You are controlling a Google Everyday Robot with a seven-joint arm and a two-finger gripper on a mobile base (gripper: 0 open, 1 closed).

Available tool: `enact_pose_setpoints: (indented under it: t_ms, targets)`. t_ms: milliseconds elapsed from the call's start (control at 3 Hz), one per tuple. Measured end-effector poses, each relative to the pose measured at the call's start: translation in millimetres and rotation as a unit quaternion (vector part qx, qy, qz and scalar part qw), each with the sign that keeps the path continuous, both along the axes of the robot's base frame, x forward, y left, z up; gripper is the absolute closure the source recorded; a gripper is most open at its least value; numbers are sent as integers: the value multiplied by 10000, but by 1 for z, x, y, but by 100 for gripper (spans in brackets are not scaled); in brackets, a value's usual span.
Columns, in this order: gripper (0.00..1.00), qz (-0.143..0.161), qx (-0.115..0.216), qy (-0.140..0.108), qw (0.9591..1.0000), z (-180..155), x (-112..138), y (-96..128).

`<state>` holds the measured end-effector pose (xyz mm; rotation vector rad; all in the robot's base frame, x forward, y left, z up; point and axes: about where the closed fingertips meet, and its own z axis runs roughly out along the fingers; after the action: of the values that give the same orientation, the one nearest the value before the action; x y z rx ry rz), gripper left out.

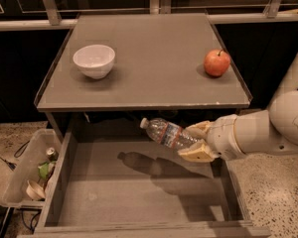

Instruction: Place water bottle into top drawer

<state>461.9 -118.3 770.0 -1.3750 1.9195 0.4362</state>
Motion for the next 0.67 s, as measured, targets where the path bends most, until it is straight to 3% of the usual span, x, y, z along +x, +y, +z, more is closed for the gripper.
enact_pose_setpoints:
  t_ms: [667]
  targets:
    - [100,83,-12,47,10000,-4,0,6]
